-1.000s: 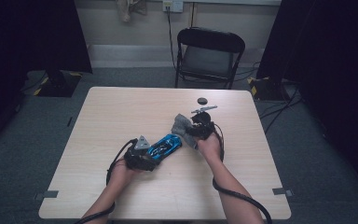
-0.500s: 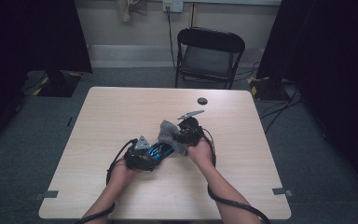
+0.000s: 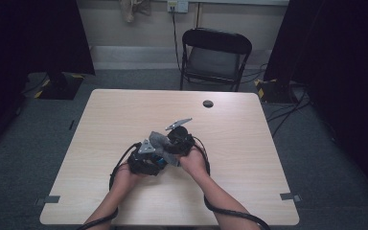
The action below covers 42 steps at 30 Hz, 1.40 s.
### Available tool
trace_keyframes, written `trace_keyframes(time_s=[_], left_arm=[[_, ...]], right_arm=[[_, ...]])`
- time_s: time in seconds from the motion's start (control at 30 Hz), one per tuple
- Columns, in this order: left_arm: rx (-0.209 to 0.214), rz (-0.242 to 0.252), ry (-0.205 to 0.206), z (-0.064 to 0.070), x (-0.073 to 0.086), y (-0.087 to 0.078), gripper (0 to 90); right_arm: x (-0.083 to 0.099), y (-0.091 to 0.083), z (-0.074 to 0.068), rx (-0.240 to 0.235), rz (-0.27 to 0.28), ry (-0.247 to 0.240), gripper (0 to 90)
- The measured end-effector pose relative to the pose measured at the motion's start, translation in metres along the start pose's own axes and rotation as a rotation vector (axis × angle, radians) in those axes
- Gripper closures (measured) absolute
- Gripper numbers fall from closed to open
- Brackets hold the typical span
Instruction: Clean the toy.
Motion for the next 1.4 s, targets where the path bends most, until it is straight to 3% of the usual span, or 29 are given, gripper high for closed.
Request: trace_keyframes(time_s=[0.27, 0.6, 1.4], left_arm=[[-0.007, -0.001, 0.006, 0.0, 0.0, 0.0, 24.1], [-0.013, 0.005, -0.002, 0.0, 0.0, 0.0, 24.1], [0.0, 0.002, -0.002, 0.0, 0.0, 0.0, 24.1]], right_arm=[[-0.004, 0.011, -0.018, -0.015, -0.021, -0.047, 75.6], [-0.001, 0.02, -0.023, -0.014, -0.027, -0.07, 75.6], [0.0, 0.016, -0.003, 0.002, -0.007, -0.012, 75.6]])
Point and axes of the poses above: each handheld gripper's, and its own axes: y roughly forward along the jaws, x roughly out of its underside, z roughly to its right, the point moved 1 cm from there along y, roughly forward along the jaws, and after that the axes turned 15 degrees about -z, right-handed, at the moved point
